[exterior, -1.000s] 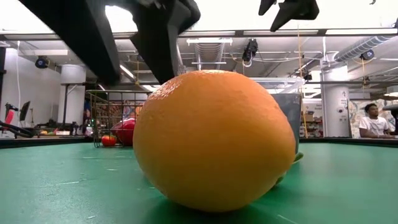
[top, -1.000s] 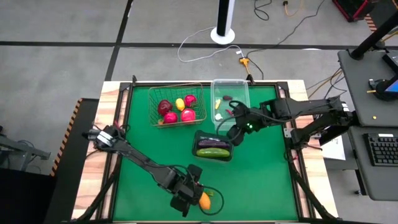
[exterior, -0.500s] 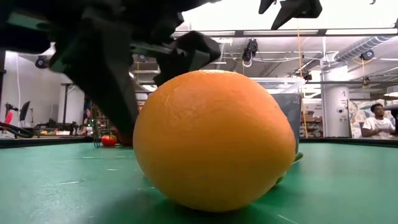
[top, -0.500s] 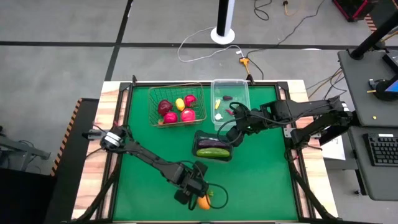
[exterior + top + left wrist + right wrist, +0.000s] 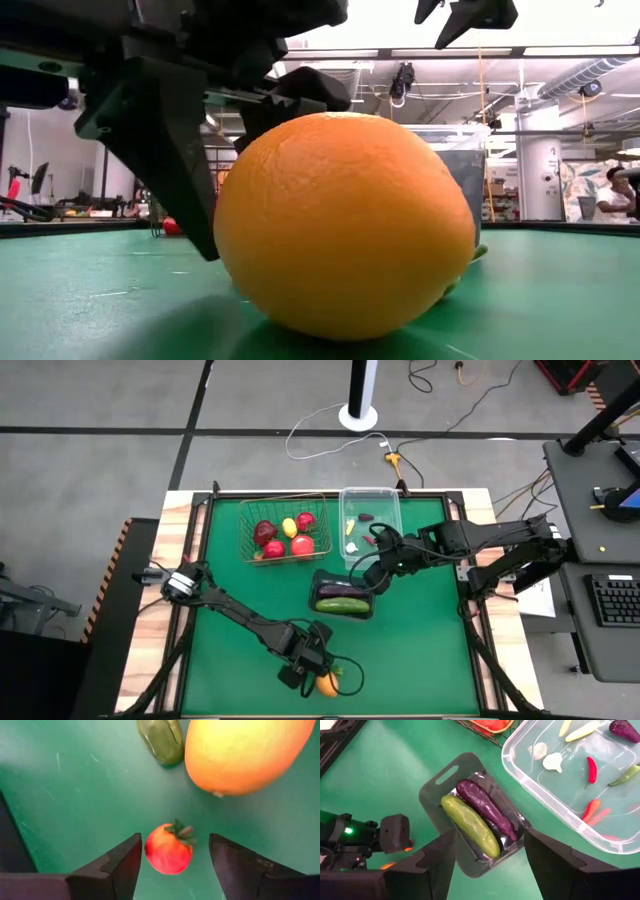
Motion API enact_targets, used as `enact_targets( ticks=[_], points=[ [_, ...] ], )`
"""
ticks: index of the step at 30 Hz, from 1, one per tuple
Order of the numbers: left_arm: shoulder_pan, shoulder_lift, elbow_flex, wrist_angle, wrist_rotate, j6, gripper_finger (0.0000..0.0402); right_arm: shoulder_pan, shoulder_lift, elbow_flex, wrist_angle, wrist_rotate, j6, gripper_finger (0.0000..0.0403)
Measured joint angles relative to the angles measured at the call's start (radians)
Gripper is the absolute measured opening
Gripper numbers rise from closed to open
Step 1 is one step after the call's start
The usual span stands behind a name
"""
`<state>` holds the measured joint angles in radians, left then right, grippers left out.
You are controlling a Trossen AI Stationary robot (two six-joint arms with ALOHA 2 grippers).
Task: Sort produce into baskets
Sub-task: Put the tomato into the wire basket
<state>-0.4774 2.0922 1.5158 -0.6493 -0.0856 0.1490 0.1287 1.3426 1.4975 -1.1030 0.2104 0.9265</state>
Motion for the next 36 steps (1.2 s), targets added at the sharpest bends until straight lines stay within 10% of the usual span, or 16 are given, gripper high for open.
enact_targets(
  ticks=[17, 36],
  points=[
    [0.002, 0.0, 0.0, 0.005, 0.0, -0.034, 0.0083, 0.0, 0.0, 0.0, 0.0, 0.0, 0.009, 0.0222],
    [0.017, -0.319, 0.0, -0.2, -0.13, -0.417, 0.008, 0.0, 0.0, 0.0, 0.0, 0.002, -0.075, 0.0222]
  ],
)
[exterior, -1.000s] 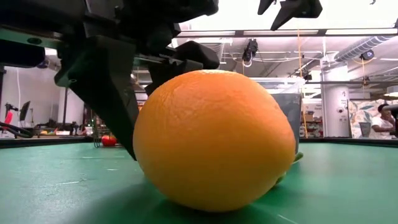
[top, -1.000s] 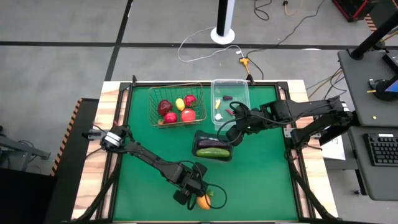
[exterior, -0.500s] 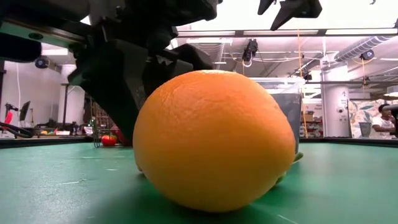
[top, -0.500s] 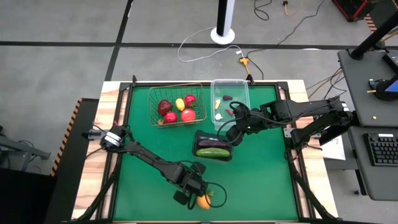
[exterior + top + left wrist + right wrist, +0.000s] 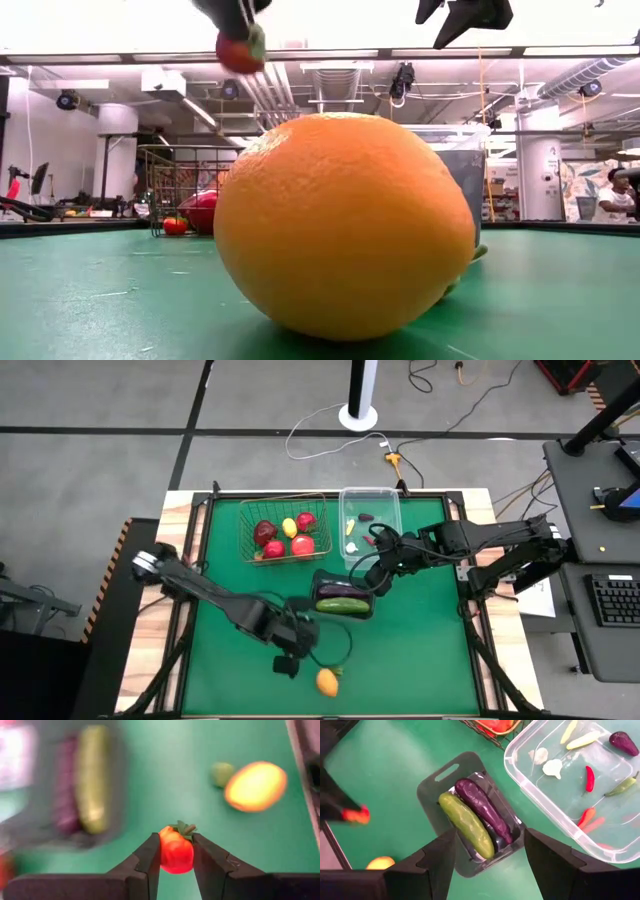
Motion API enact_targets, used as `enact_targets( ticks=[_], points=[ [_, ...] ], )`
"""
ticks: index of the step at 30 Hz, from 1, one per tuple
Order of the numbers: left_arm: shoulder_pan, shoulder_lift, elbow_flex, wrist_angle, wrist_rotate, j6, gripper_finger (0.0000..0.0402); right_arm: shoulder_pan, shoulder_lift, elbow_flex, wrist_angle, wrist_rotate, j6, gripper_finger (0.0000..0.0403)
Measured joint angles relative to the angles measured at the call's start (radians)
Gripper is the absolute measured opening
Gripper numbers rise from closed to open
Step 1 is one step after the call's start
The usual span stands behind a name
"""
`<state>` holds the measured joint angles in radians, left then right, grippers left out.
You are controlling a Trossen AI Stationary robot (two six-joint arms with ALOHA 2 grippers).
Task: Sort produce into baskets
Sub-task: Put the tomato into the wire basket
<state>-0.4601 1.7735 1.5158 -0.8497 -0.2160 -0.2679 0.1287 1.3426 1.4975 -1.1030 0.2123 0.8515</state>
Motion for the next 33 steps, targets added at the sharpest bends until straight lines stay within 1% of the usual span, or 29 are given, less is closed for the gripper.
enact_targets(
  ticks=[4, 6, 10, 13, 15, 19, 21, 23, 25, 26, 29, 33],
  points=[
    [0.036, -0.117, 0.0, -0.114, -0.161, -0.133, 0.008, 0.0, 0.0, 0.0, 0.008, 0.001, -0.034, 0.0222],
    [0.078, -0.175, 0.0, -0.154, -0.215, -0.18, 0.008, 0.0, 0.0, 0.0, 0.012, 0.003, -0.048, 0.0222],
    [0.21, -0.262, 0.0, -0.196, -0.232, -0.188, 0.008, 0.0, 0.0, 0.0, 0.016, 0.025, -0.064, 0.0222],
    [0.346, -0.303, 0.0, -0.206, -0.223, -0.12, 0.008, -0.002, 0.0, 0.0, 0.016, 0.028, -0.062, 0.0222],
    [0.455, -0.316, 0.0, -0.208, -0.171, -0.041, 0.008, -0.002, 0.0, -0.001, 0.018, 0.037, -0.055, 0.0222],
    [0.683, -0.305, -0.01, -0.197, 0.021, 0.119, 0.008, -0.003, 0.0, -0.008, 0.018, 0.055, -0.013, 0.0222],
    [0.782, -0.288, -0.038, -0.185, 0.119, 0.197, 0.008, -0.003, 0.0, -0.014, 0.018, 0.061, 0.008, 0.0222],
    [0.86, -0.271, -0.084, -0.149, 0.194, 0.244, 0.008, -0.003, 0.0, -0.02, 0.017, 0.068, 0.031, 0.0222],
    [0.913, -0.256, -0.129, -0.11, 0.254, 0.268, 0.008, -0.003, 0.0, -0.027, 0.016, 0.074, 0.057, 0.0222],
    [0.932, -0.249, -0.154, -0.091, 0.27, 0.28, 0.008, -0.003, 0.0, -0.03, 0.017, 0.076, 0.071, 0.0222],
    [0.967, -0.223, -0.206, -0.046, 0.274, 0.306, 0.008, -0.003, 0.0, -0.035, 0.017, 0.079, 0.1, 0.0222],
    [0.986, -0.195, -0.236, -0.015, 0.257, 0.338, 0.008, -0.003, 0.0, -0.04, 0.016, 0.08, 0.127, 0.0222]
  ],
)
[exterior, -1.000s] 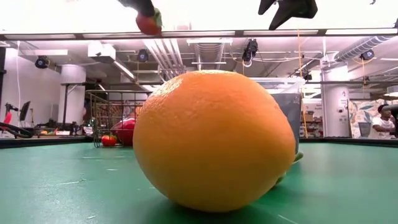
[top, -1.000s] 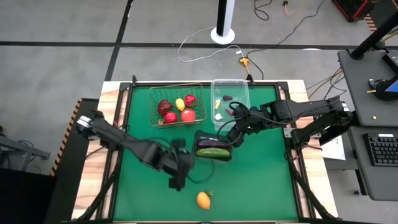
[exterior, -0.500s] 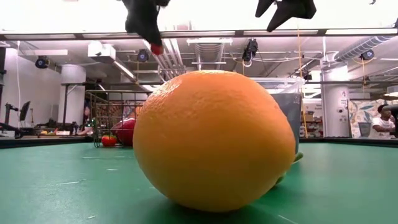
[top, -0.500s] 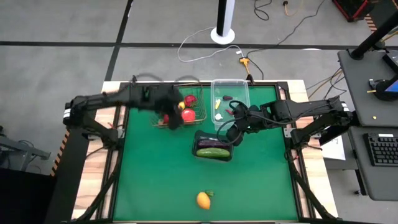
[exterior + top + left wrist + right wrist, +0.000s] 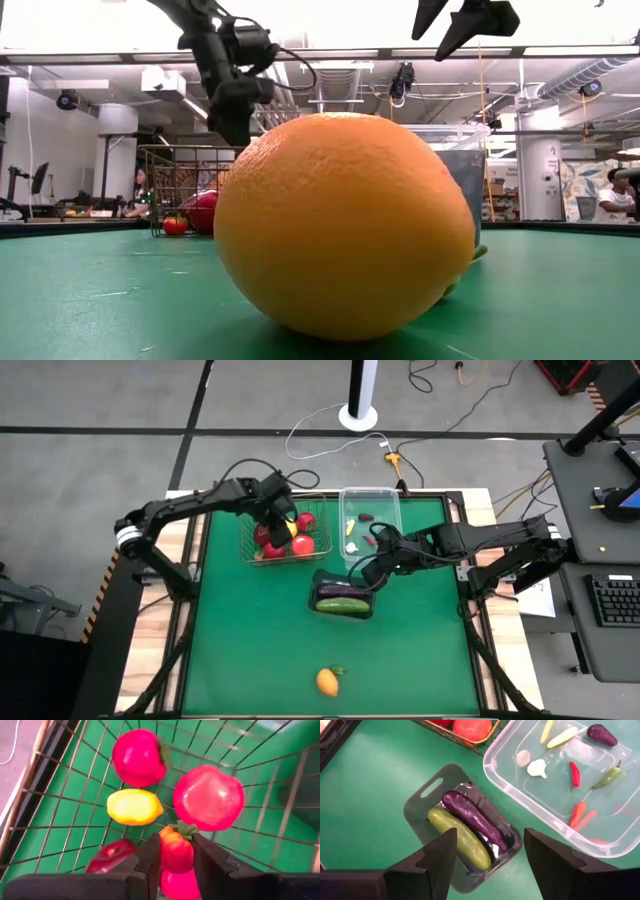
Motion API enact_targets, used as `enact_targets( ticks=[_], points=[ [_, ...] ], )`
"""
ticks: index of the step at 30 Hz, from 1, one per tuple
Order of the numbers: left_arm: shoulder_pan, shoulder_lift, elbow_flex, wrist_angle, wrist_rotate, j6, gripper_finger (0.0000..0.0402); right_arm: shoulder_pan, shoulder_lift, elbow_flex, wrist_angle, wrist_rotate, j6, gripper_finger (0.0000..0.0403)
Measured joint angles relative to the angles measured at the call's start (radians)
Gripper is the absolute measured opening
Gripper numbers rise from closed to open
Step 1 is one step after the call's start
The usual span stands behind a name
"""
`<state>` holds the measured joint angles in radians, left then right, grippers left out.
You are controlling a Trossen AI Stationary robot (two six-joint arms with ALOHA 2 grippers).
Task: Sort produce into baskets
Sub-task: Put the tomato into the wire basket, then put the lemon into the wire basket
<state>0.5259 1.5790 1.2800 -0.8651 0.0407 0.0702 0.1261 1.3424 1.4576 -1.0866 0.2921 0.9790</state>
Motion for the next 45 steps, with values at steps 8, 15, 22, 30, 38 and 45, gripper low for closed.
enact_targets(
  ticks=[8, 15, 22, 30, 38, 45],
  points=[
    [0.003, 0.058, 0.014, -0.01, -0.09, 0.017, 0.0089, 0.0, 0.0, -0.001, 0.0, 0.024, 0.034, 0.0222],
    [0.003, 0.057, 0.014, -0.014, -0.114, -0.01, 0.0149, 0.0, 0.0, -0.001, 0.0, 0.024, 0.033, 0.0222],
    [-0.008, 0.051, 0.015, -0.035, -0.129, -0.08, 0.0191, 0.0, 0.0, -0.001, -0.001, 0.019, 0.015, 0.0222],
    [-0.15, -0.075, 0.015, -0.085, -0.102, -0.279, 0.0197, 0.0, 0.0, -0.001, -0.014, -0.011, -0.01, 0.0222],
    [-0.482, -0.225, 0.016, -0.041, -0.163, -0.65, 0.0192, 0.001, 0.0, -0.001, -0.013, -0.039, -0.034, 0.0222],
    [-0.833, -0.261, 0.016, -0.019, -0.288, -1.033, 0.0182, 0.017, 0.001, -0.001, -0.007, -0.061, -0.054, 0.0222]
  ],
)
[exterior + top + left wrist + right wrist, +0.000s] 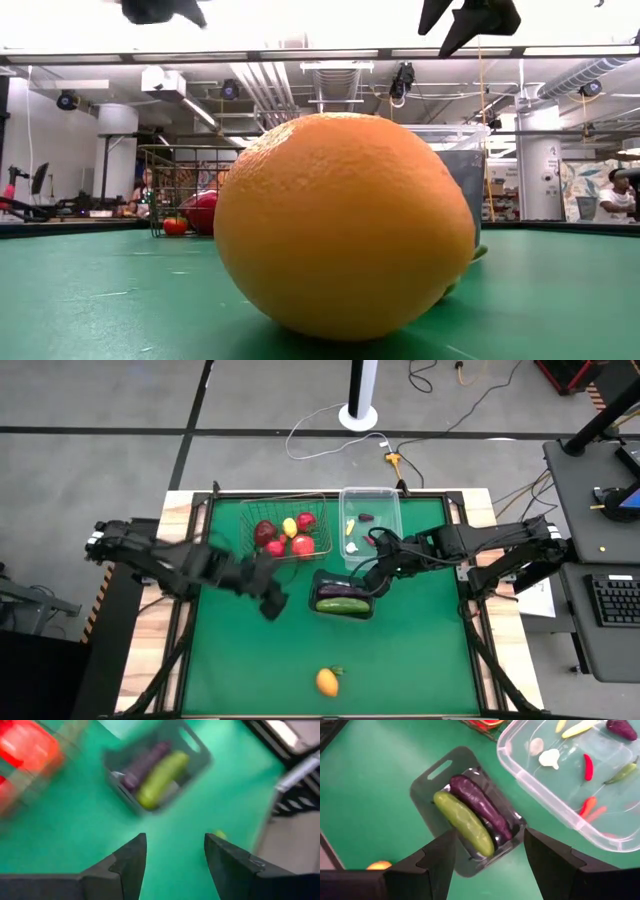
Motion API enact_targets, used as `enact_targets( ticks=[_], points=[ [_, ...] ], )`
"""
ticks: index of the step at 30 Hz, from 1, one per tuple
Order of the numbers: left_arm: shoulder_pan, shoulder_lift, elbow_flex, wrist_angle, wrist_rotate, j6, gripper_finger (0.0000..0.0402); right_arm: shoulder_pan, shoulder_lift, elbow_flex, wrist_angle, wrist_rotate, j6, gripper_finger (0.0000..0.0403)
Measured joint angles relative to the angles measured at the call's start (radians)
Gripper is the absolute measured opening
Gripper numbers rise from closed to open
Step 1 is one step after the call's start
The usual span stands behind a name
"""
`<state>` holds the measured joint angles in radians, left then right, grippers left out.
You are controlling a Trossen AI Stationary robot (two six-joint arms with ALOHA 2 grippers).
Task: Sort produce into baskets
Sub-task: Put the lemon into the wire basket
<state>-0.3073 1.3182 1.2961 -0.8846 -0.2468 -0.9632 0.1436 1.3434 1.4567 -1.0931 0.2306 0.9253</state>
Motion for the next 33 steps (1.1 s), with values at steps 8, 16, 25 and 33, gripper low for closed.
enact_targets(
  ticks=[8, 16, 25, 33],
  points=[
    [-0.265, 0.042, 0.0, 0.009, -0.033, -0.201, 0.018, 0.101, 0.001, 0.0, 0.117, -0.048, 0.095, 0.0222],
    [-0.37, 0.087, 0.0, -0.031, -0.033, -0.122, 0.018, 0.276, 0.025, 0.0, 0.453, -0.011, 0.202, 0.0221],
    [-0.472, 0.09, 0.0, -0.062, -0.041, -0.092, 0.018, 0.425, 0.267, 0.112, 0.522, -0.006, 0.374, 0.0221],
    [-0.524, 0.089, 0.0, -0.067, -0.069, -0.092, 0.018, 0.468, 0.559, 0.453, 0.197, -0.059, 0.419, 0.0221]
  ],
)
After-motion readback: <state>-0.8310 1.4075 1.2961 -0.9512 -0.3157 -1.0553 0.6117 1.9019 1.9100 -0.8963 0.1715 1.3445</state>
